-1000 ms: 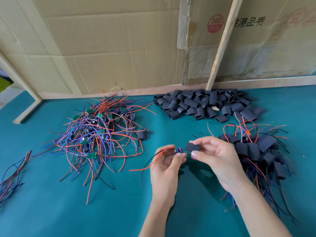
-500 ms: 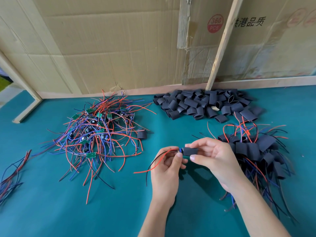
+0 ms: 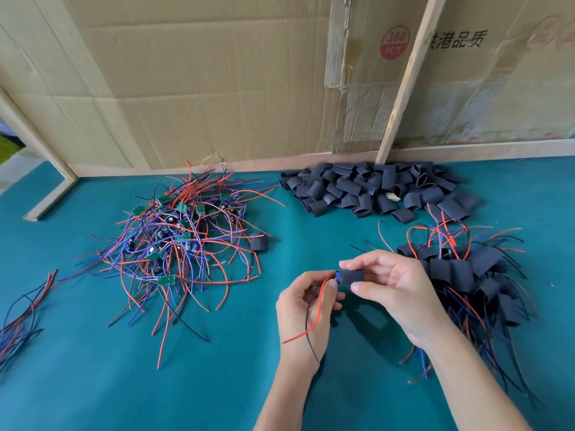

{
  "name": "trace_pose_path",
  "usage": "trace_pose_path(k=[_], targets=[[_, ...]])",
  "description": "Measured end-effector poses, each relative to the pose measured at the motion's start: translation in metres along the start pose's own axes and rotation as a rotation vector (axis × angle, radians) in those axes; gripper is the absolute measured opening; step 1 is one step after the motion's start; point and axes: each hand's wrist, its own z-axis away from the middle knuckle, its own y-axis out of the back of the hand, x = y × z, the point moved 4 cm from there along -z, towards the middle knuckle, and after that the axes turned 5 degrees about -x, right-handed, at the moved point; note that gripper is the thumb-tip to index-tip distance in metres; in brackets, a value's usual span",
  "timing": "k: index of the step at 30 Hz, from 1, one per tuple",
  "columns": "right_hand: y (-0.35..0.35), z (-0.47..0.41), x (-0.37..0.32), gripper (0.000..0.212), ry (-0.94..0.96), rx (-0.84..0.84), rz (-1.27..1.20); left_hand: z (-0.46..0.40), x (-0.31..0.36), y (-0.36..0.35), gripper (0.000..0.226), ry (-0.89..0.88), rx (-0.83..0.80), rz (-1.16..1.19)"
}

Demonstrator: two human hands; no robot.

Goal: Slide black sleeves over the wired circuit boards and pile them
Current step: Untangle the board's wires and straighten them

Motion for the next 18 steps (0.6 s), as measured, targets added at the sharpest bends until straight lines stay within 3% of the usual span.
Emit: trace_pose_path(k=[10,15,18], targets=[[-0.0002,-0.0013,0.0030,0.045,0.000,0.003,-0.116,0.0012,-0.0004,-0.0014,0.009,0.012,-0.031,0.017],[-0.0022,-0.0006,0.0005,0.033,-0.002,-0.015,-0.108,0.0009,-0.0003,0.0002,0.007,0.001,-0.047,-0.018],[-0.0013,-0.0008,-0.0001,0.038,-0.003,-0.032,-0.134,0.0014,0.0012,0.0002,0.006,0.003,-0.057,-0.010]])
